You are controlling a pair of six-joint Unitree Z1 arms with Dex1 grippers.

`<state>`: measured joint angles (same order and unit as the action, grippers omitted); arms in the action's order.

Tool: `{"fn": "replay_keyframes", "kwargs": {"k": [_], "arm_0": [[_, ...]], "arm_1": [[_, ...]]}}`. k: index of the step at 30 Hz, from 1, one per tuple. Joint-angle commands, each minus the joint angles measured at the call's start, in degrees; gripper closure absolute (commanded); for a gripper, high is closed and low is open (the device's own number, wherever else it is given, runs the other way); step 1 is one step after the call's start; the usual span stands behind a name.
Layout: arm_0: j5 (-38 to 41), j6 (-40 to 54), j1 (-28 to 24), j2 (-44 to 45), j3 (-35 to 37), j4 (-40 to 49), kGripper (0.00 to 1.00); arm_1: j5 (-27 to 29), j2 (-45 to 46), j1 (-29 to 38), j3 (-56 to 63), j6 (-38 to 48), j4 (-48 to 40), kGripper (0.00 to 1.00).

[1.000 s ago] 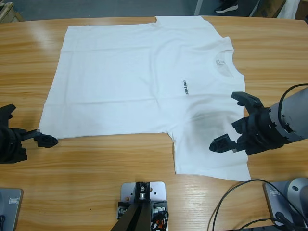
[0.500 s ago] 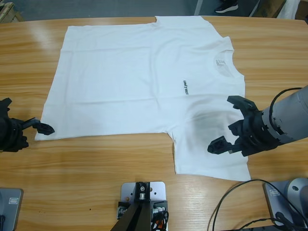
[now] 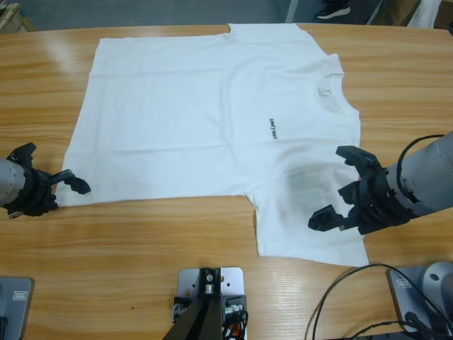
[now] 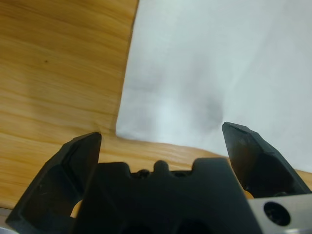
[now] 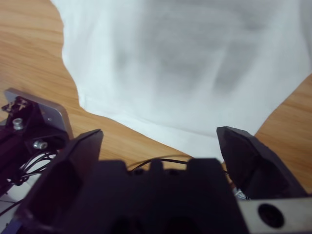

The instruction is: Fold clothes

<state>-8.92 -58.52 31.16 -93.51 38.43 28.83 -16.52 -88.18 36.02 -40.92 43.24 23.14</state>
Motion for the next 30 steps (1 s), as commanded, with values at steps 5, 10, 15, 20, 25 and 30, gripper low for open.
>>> {"fn": "replay_keyframes", "kwargs": {"k": [5, 10, 15, 20, 25, 30], "arm_0": [[1.13, 4.07, -1.19, -2.13, -0.18, -3.05, 0.338], [2.38, 4.61, -1.19, -2.46, -0.99, -4.51, 0.335], [2.68, 4.24, -1.19, -3.17, -1.26, -4.58, 0.338], [2.66, 4.12, -1.14, -1.80, -1.85, -5.12, 0.529], [2.68, 5.26, -0.93, 0.56, -2.61, -6.95, 0.886], [2.70, 6.91, -0.93, 2.93, -2.98, -7.30, 1.000]], "arm_1": [[-0.27, -1.93, -0.42, 1.63, 0.35, -0.64, 0.046], [-0.18, -1.40, -0.42, 1.72, 0.42, -0.64, 0.006], [-0.18, -1.13, -0.42, 1.81, 0.47, -0.67, 0.000], [-0.11, -1.36, -0.42, 1.81, 0.59, -0.64, 0.000], [-0.41, -1.78, -0.42, 1.81, 0.59, -0.69, 0.060], [-0.53, -1.87, -0.42, 1.81, 0.56, -0.72, 0.312]]}}
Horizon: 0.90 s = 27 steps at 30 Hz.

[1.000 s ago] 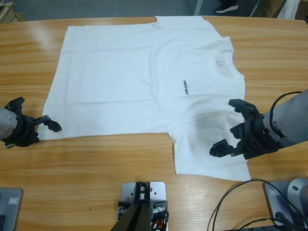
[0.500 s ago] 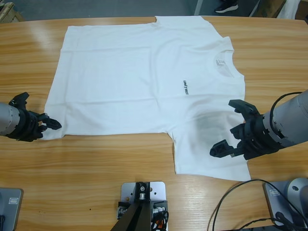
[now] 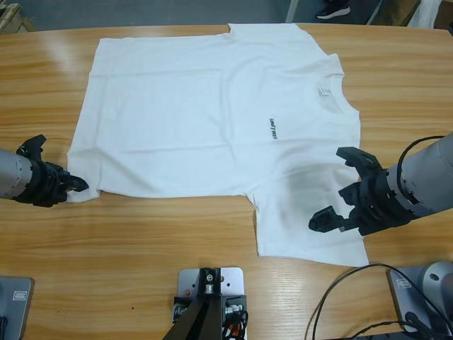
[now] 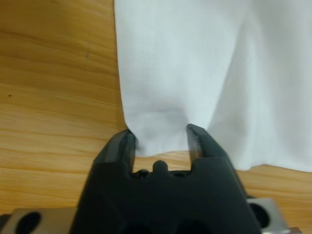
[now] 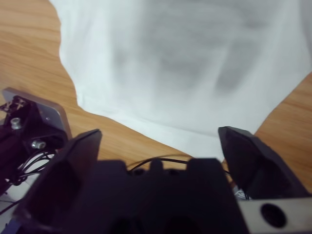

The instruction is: Fold clothes

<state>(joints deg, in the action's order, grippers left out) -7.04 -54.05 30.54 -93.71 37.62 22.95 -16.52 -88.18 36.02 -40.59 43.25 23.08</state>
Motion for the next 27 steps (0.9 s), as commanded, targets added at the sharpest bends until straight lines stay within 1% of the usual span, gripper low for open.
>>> {"fn": "replay_keyframes", "kwargs": {"k": [1, 4, 11, 14, 19, 25, 27], "arm_0": [[0.80, 2.51, -0.30, 3.64, -2.32, -1.41, 1.000], [0.87, 3.23, -0.30, 4.68, -2.66, -1.66, 1.000], [2.28, 6.03, -0.30, 4.06, -3.50, -3.86, 1.000], [2.63, 6.68, -0.30, 5.03, -5.08, -6.28, 1.000], [2.65, 7.30, -0.30, 5.68, -5.19, -6.42, 1.000], [3.35, 7.58, -0.37, 7.44, -5.77, -6.40, 1.000], [3.49, 8.00, -0.78, 8.78, -6.33, -6.58, 1.000]], "arm_1": [[-0.60, -1.99, -0.42, 1.48, 0.54, -0.66, 0.374], [-1.09, -2.26, -0.42, 1.48, 0.38, -0.72, 0.405], [-1.14, -1.73, -0.42, 1.48, 0.35, -0.75, 0.400], [-1.14, -1.64, -0.42, 1.48, 0.35, -0.75, 0.396], [-0.95, -1.91, -0.42, 1.48, 0.40, -0.75, 0.381], [5.50, -0.41, -0.42, 2.10, 6.57, -0.49, 0.378], [6.15, -0.16, -0.42, 1.94, 7.11, -0.51, 0.377]]}}
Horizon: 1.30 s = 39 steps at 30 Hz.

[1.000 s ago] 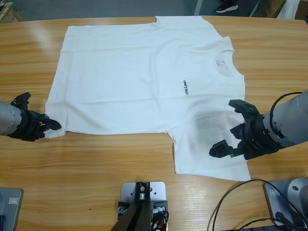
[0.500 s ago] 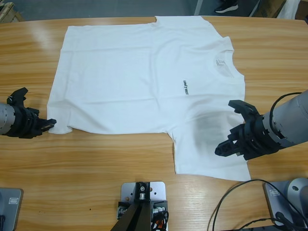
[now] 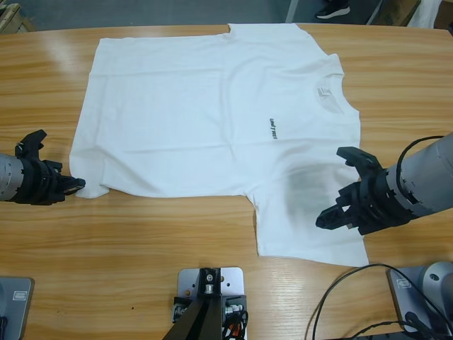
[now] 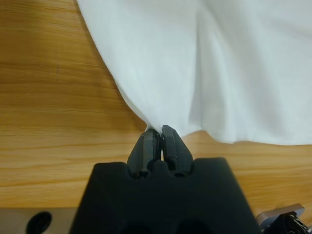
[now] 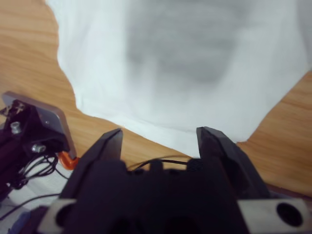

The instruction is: Fold clothes

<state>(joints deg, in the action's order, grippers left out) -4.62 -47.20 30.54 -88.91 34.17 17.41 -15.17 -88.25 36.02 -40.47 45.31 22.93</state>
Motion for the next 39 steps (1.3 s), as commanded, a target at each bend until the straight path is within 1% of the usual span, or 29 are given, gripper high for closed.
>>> {"fn": "replay_keyframes", "kwargs": {"k": [1, 3, 4, 7, 10, 12, 15, 18, 23, 26, 27, 29, 30, 31, 36, 39], "arm_0": [[1.42, 1.49, -1.01, 4.34, -3.01, -1.15, 1.000], [1.63, 1.77, -1.18, 4.78, -3.06, -1.24, 1.000], [1.75, 1.84, -1.18, 4.80, -3.06, -1.24, 1.000], [2.07, 1.93, -1.18, 5.13, -3.24, -1.24, 1.000], [2.07, 1.93, -1.18, 5.43, -3.34, -1.24, 1.000], [2.07, 1.93, -1.18, 5.40, -3.41, -1.33, 1.000], [2.07, 1.93, -1.18, 5.48, -3.41, -1.33, 1.000], [2.07, 1.93, -1.18, 5.50, -3.41, -1.33, 1.000], [2.07, 1.93, -1.20, 5.34, -3.50, -1.70, 1.000], [2.07, 1.93, -1.43, 5.20, -3.59, -1.94, 1.000], [2.07, 1.93, -1.45, 5.15, -3.59, -2.00, 1.000], [2.07, 1.93, -1.45, 5.15, -3.59, -2.03, 1.000], [2.07, 1.93, -1.45, 5.15, -3.59, -2.03, 1.000], [2.07, 1.93, -1.46, 5.15, -3.59, -2.03, 1.000], [2.07, 2.02, -1.52, 4.97, -3.59, -2.21, 1.000], [2.07, 2.02, -1.52, 4.97, -3.59, -2.21, 1.000]], "arm_1": [[4.78, -0.66, -0.42, 1.59, 4.95, -0.42, 0.376], [4.13, -1.92, -0.42, 1.11, 4.83, -0.42, 0.285], [3.72, -2.15, -0.42, 1.13, 4.79, -0.40, 0.266], [4.30, -0.92, -0.54, 1.52, 5.57, -0.21, 0.262], [5.85, 0.76, -2.16, 2.11, 7.15, 0.32, 0.246], [6.20, 1.17, -4.52, 2.40, 7.87, 0.78, 0.181], [7.40, 1.43, -7.89, 2.68, 9.27, 1.24, 0.161], [7.80, 1.42, -11.48, 2.38, 8.99, 1.15, 0.162], [6.45, 0.91, -17.40, 0.60, 3.98, 0.80, 0.169], [5.34, -0.78, -17.91, 0.30, 2.47, 0.22, 0.185], [4.90, -1.54, -17.91, 0.36, 1.98, -0.35, 0.226], [3.84, -3.15, -17.91, 0.46, 0.80, -1.58, 0.266], [3.62, -3.75, -17.91, 0.43, 0.36, -1.96, 0.302], [3.42, -4.12, -17.91, 0.59, 0.17, -2.39, 0.312], [2.44, -6.34, -17.91, 2.22, -0.13, -5.02, 0.312], [2.44, -6.86, -17.91, 2.24, 0.24, -5.18, 0.312]]}}
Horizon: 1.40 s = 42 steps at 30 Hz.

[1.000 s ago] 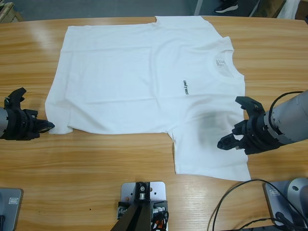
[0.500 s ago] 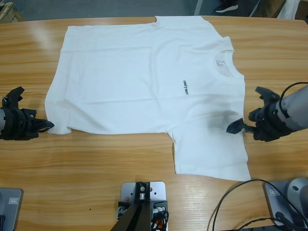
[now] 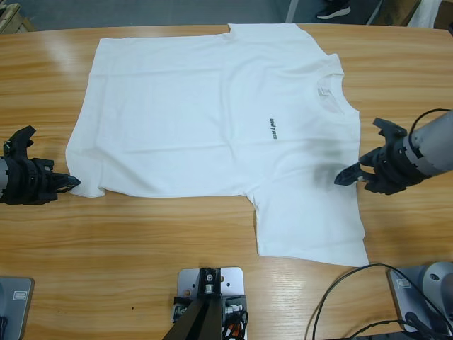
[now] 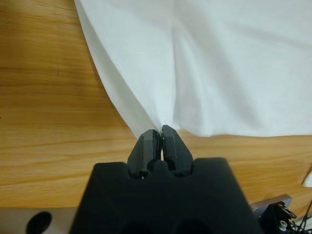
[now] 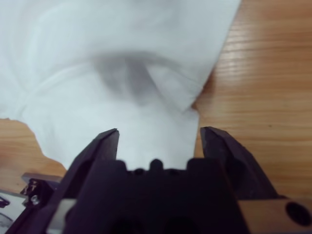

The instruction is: Fold clothes

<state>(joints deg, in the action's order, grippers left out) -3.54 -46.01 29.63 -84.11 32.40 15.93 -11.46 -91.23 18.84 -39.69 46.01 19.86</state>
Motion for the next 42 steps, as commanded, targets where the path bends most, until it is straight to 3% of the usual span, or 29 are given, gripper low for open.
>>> {"fn": "replay_keyframes", "kwargs": {"k": [1, 10, 13, 14, 17, 19, 20, 36, 37, 38, 40, 42], "arm_0": [[0.99, 0.83, -0.63, 0.17, -1.82, -0.72, 1.000], [0.99, 0.92, -0.63, 0.17, -1.82, -0.74, 1.000], [0.99, 0.92, -0.63, 0.17, -1.82, -0.81, 1.000], [0.99, 0.92, -0.63, 0.19, -1.82, -0.81, 1.000], [0.99, 0.92, -0.63, 0.29, -1.82, -0.81, 1.000], [0.99, 0.92, -0.63, 0.40, -1.90, -0.81, 1.000], [0.99, 0.92, -0.63, 0.44, -1.90, -0.81, 1.000], [0.99, 0.92, -0.63, 0.61, -2.29, -1.39, 1.000], [0.99, 0.92, -0.63, 0.58, -2.34, -1.53, 1.000], [0.99, 0.92, -0.63, 0.47, -2.43, -1.74, 1.000], [0.99, 0.92, -0.63, 0.42, -2.70, -2.30, 1.000], [0.99, 0.92, -0.63, 0.44, -2.78, -2.30, 1.000]], "arm_1": [[-1.25, -4.17, -0.73, 1.44, -0.32, -2.14, 0.312], [-1.78, -8.21, -0.73, 1.46, 0.04, -3.60, 0.329], [-1.80, -8.14, -0.73, 1.55, 0.11, -3.60, 0.514], [-1.73, -8.09, -0.73, 1.62, 0.13, -3.60, 0.527], [-1.45, -7.58, -0.73, 1.81, 0.11, -3.60, 0.829], [-1.38, -7.30, -0.73, 1.90, 0.06, -3.60, 0.897], [-1.29, -7.26, -0.73, 1.94, -0.10, -3.58, 0.995], [1.16, -3.89, -0.73, 3.13, 0.52, -3.51, 1.000], [0.01, -3.67, -0.73, 3.13, 0.26, -3.51, 0.866], [-0.66, -3.29, -0.82, 3.24, 0.10, -3.47, 0.517], [-0.80, -0.49, -0.91, 4.91, -0.66, -5.62, 0.059], [-1.64, 1.48, -1.52, 6.77, -0.59, -7.83, 0.093]]}}
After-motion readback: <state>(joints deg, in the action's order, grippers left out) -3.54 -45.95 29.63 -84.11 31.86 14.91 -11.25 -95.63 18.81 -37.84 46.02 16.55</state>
